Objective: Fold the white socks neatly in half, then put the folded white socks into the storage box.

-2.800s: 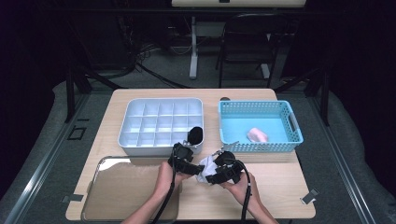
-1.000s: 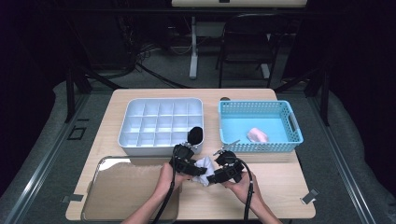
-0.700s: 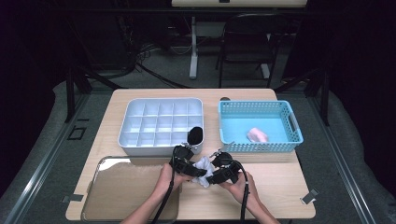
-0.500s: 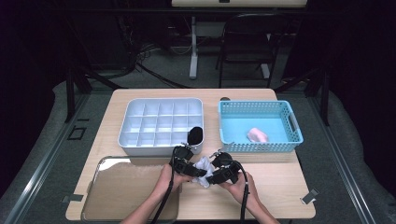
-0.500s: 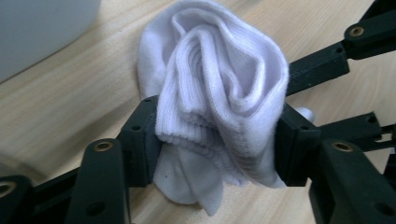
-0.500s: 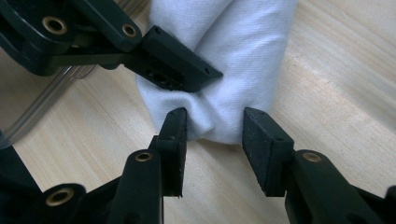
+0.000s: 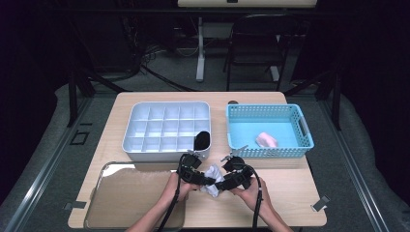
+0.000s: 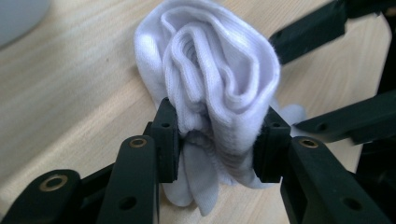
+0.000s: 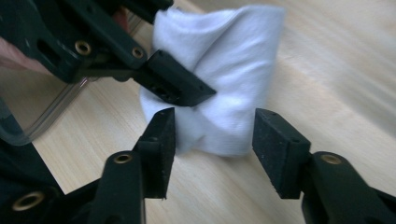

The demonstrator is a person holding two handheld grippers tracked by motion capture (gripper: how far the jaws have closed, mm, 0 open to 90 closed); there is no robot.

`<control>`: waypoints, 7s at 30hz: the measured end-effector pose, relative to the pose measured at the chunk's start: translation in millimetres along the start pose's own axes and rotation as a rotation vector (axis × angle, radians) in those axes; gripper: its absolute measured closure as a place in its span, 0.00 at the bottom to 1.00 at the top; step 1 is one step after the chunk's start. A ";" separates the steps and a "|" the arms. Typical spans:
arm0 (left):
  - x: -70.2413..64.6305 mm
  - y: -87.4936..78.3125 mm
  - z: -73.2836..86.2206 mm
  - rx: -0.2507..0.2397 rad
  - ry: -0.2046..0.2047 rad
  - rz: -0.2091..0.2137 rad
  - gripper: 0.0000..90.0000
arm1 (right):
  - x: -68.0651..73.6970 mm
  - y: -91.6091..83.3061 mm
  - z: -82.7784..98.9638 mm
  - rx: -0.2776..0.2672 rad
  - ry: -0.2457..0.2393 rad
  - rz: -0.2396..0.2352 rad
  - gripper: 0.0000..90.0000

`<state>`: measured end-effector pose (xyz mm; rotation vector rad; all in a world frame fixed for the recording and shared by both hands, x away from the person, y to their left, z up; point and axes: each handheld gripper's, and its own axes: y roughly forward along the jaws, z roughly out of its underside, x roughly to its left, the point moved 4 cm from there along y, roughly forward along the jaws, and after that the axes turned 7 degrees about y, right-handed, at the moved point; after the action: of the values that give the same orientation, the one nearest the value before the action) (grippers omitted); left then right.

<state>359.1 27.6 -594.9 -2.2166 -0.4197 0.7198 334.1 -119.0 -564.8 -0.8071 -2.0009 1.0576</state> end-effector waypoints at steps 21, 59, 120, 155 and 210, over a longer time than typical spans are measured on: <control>-6.0 -20.9 -7.7 -0.049 0.072 -0.091 0.68 | -43.5 -33.6 2.5 -0.069 -0.011 0.156 0.14; -13.4 -71.4 0.1 -0.070 0.160 -0.223 0.68 | -71.7 -41.2 5.7 -0.048 0.050 0.183 0.14; 27.8 -154.9 -33.7 -0.151 0.158 -0.472 0.68 | -79.8 -41.1 5.4 -0.030 0.086 0.197 0.14; 72.2 -92.0 -56.9 -0.032 0.204 -0.619 0.68 | -83.1 -42.2 7.1 -0.016 0.098 0.197 0.15; 89.3 -91.3 -77.9 0.114 0.052 -0.376 0.46 | -82.3 -39.9 8.2 0.019 0.082 0.196 0.15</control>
<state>470.6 88.6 -515.9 -1.9677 -0.7264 0.4699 364.5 -205.4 -558.6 -1.0363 -1.8692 1.1333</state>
